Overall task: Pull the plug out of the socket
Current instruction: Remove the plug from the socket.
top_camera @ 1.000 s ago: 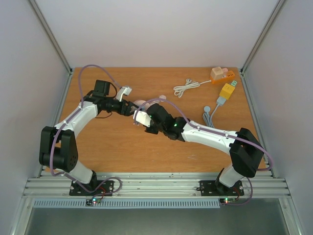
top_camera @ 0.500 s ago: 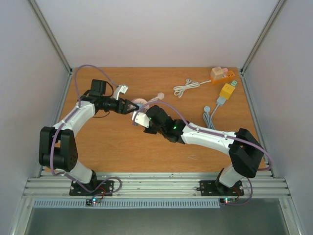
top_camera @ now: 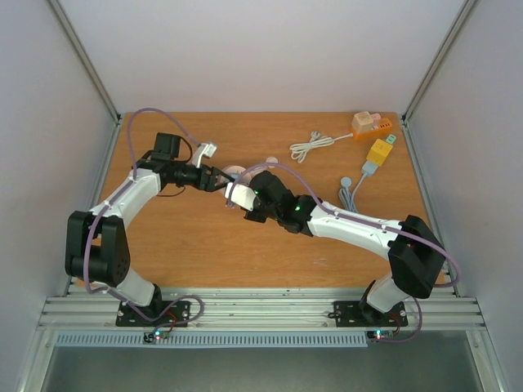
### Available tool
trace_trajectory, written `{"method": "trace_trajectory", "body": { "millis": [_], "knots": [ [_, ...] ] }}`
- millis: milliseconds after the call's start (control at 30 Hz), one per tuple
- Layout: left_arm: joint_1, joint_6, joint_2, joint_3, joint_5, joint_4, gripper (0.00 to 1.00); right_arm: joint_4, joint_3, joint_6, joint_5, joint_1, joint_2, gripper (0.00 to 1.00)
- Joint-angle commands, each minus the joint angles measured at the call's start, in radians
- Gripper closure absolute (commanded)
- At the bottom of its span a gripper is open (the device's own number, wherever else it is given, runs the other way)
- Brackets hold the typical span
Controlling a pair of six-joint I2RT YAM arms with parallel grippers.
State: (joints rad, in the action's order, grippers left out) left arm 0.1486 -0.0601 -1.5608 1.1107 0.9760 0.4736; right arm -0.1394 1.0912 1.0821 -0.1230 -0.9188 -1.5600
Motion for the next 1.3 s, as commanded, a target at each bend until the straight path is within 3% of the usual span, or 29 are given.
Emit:
{"method": "trace_trajectory", "body": {
  "millis": [0, 433, 867, 1267],
  "knots": [
    [-0.001, -0.031, 0.028, 0.008, -0.058, -0.03, 1.0, -0.002, 0.034, 0.015, -0.078, 0.008, 0.027, 0.98],
    [0.005, -0.035, 0.021, 0.01, -0.1, -0.029, 1.0, 0.09, 0.016, 0.078, -0.188, -0.049, 0.0, 0.97],
    [-0.006, -0.024, 0.018, 0.01, 0.079, -0.031, 1.0, -0.02, 0.028, -0.033, -0.016, 0.02, 0.048, 0.98],
    [0.019, -0.051, 0.021, 0.017, -0.145, -0.012, 1.0, -0.033, 0.058, 0.003, -0.091, 0.012, 0.028, 0.98]
  ]
}}
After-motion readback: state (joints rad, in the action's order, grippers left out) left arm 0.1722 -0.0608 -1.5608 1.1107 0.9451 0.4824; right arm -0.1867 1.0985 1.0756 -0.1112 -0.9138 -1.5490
